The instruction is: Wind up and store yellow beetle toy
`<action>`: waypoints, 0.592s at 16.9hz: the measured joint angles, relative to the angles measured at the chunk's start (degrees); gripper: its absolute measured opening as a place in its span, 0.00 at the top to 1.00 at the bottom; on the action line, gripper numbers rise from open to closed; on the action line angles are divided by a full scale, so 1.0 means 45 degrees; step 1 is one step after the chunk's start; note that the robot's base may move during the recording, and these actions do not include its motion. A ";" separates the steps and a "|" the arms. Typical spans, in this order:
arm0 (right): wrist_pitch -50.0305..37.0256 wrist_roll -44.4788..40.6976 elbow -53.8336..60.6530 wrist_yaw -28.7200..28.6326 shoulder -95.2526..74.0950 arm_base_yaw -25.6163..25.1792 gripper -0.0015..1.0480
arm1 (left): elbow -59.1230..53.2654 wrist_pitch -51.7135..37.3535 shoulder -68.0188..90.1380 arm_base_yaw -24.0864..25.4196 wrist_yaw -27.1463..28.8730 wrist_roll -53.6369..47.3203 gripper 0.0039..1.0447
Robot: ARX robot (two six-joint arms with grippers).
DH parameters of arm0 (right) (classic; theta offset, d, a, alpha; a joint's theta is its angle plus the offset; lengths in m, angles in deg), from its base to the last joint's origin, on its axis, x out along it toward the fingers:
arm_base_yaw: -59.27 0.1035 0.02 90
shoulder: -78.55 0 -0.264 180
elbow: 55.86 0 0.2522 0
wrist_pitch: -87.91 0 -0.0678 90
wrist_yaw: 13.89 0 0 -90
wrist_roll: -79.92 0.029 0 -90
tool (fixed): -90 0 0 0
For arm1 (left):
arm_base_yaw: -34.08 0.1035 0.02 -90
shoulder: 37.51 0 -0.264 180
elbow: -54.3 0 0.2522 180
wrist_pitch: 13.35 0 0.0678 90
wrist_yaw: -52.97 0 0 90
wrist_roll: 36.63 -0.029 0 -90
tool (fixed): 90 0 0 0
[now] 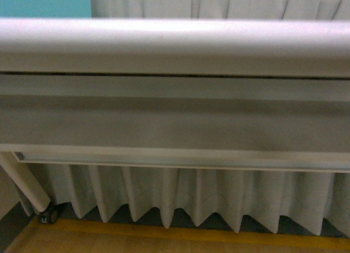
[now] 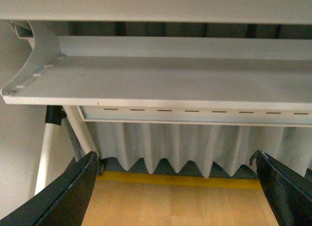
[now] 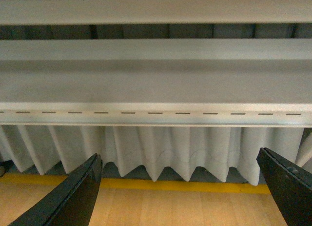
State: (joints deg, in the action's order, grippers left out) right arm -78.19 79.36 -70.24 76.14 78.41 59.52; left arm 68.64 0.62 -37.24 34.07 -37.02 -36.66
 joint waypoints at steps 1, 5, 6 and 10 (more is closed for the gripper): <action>0.0015 0.0000 0.0000 -0.0005 -0.0005 0.0000 0.06 | 0.0000 0.0000 0.0000 0.0000 -0.0010 -0.0005 0.06; 0.0044 0.0019 0.0000 -0.0005 -0.0005 0.0000 0.06 | 0.0000 0.0039 0.0000 0.0000 0.0005 0.0000 0.06; 0.0044 0.0019 0.0000 0.0000 -0.0005 0.0000 0.06 | 0.0000 0.0039 0.0000 0.0000 0.0005 0.0005 0.06; 0.0029 0.0019 0.0000 0.0000 -0.0005 0.0000 0.06 | 0.0000 0.0029 0.0000 0.0000 0.0005 0.0005 0.06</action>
State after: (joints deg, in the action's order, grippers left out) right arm -78.05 79.45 -70.24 76.14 78.39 59.52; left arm 68.64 0.75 -37.24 34.07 -37.00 -36.64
